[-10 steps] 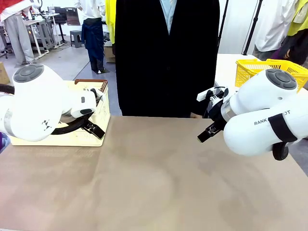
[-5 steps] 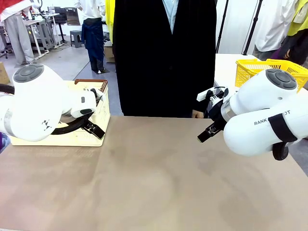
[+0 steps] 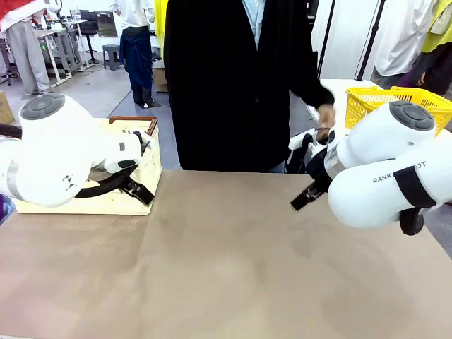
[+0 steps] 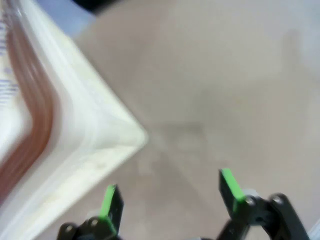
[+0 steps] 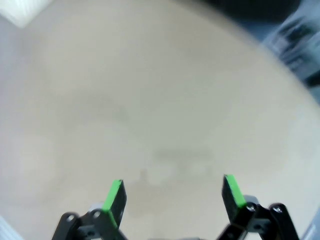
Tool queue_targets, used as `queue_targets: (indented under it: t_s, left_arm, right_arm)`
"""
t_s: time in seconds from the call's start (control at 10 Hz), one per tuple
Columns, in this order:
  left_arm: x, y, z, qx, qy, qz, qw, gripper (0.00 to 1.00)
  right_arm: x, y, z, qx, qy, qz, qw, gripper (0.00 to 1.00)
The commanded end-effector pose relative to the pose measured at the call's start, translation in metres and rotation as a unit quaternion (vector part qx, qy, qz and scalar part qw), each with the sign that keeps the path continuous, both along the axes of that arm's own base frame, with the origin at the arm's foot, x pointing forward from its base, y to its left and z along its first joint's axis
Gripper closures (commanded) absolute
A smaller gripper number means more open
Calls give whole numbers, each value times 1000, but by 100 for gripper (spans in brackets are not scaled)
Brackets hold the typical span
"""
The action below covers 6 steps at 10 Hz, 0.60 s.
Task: Place the drinks into the Shopping basket.
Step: Pick up one drink and place it into the Shopping basket.
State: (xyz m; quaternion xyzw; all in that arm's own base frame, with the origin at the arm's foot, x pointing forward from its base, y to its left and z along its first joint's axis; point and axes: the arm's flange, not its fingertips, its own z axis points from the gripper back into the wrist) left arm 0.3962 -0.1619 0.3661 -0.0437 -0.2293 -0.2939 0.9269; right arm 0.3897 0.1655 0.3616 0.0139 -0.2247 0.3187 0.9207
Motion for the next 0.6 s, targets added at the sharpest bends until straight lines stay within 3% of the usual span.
queue_targets:
  t_s: [0.0,0.1,0.2,0.3,0.4,0.5]
  left_arm:
    - [-12,3,27,-57,173,1,983,0]
    - [-23,6,40,-117,244,-42,962,0]
    - [-34,14,53,-157,269,-62,948,0]
    - [-40,31,75,-234,278,-82,928,0]
    - [-43,66,108,-309,257,-76,913,0]
    - [-44,112,133,-367,199,-34,908,0]
  right_arm:
    - [-9,-11,17,28,116,-10,993,0]
    - [-13,-22,27,87,131,-47,986,0]
    - [-22,-38,48,224,188,-15,956,0]
    - [-29,-60,71,351,201,-8,915,0]
    - [-39,-97,97,488,194,-14,851,0]
    - [-55,-136,115,570,137,-43,809,0]
